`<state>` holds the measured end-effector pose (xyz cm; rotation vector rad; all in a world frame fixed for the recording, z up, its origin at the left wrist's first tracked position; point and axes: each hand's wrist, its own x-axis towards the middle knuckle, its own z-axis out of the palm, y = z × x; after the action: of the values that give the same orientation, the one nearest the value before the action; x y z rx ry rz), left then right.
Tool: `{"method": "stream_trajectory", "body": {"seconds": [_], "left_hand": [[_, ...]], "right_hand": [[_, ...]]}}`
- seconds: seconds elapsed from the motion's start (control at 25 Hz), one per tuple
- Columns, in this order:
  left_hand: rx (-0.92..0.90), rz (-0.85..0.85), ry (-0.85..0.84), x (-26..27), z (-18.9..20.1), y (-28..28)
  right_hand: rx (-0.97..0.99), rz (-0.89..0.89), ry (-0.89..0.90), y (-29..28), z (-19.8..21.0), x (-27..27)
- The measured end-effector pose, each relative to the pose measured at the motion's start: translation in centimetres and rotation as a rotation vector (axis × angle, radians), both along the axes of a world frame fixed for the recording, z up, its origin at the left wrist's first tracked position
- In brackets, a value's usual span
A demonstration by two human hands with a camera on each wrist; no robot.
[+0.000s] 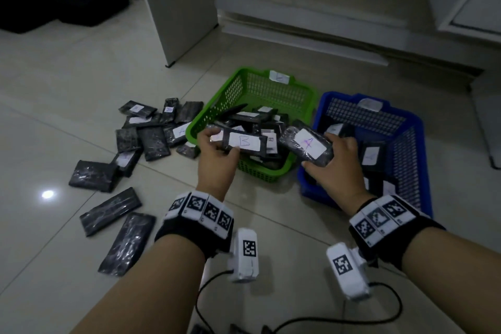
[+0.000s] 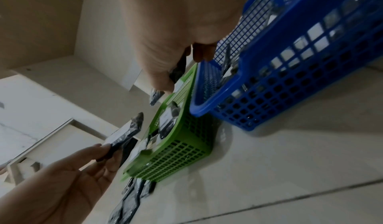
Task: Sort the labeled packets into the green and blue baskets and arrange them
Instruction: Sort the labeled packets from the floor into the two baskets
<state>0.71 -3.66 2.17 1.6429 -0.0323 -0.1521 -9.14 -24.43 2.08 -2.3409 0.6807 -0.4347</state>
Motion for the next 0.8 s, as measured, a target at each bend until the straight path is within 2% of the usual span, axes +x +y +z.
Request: {"method": "stream_trajectory", "body": {"seconds": [0.12,0.24,0.4,0.56,0.64,0.72,0.8], "left_hand": [[0.261,-0.05,-0.09,0.5,-0.3,-3.3],[0.484,-0.099,-0.15,0.8,-1.1,-5.1],[0.631,-0.128,-0.325,0.5,-2.1,-5.8],[0.732,-0.096,-0.416,-0.2,-2.7,-3.8],[0.712,-0.12,-0.479,-1.0,-3.1,-1.6],[0.69,-0.14,-0.497,-2.2,-3.5,1.1],[0.647,-0.148,-0.452,-3.6,-4.0,4.0]], "right_hand": [[0.021,-0.05,-0.031,-2.5,-0.3,-1.5],[0.009,-0.098,0.012,-4.3,-1.1,-3.0],[-0.084,-0.063,0.222,-5.0,-2.9,-4.9],[-0.118,-0.011,0.426,-4.9,-2.0,-4.6],[-0.195,-0.014,0.375,-3.8,-1.7,-4.7],[-0.263,0.05,0.17,-1.5,-1.7,-5.0],[-0.251,0.192,-0.009,1.4,-1.9,-5.0]]}}
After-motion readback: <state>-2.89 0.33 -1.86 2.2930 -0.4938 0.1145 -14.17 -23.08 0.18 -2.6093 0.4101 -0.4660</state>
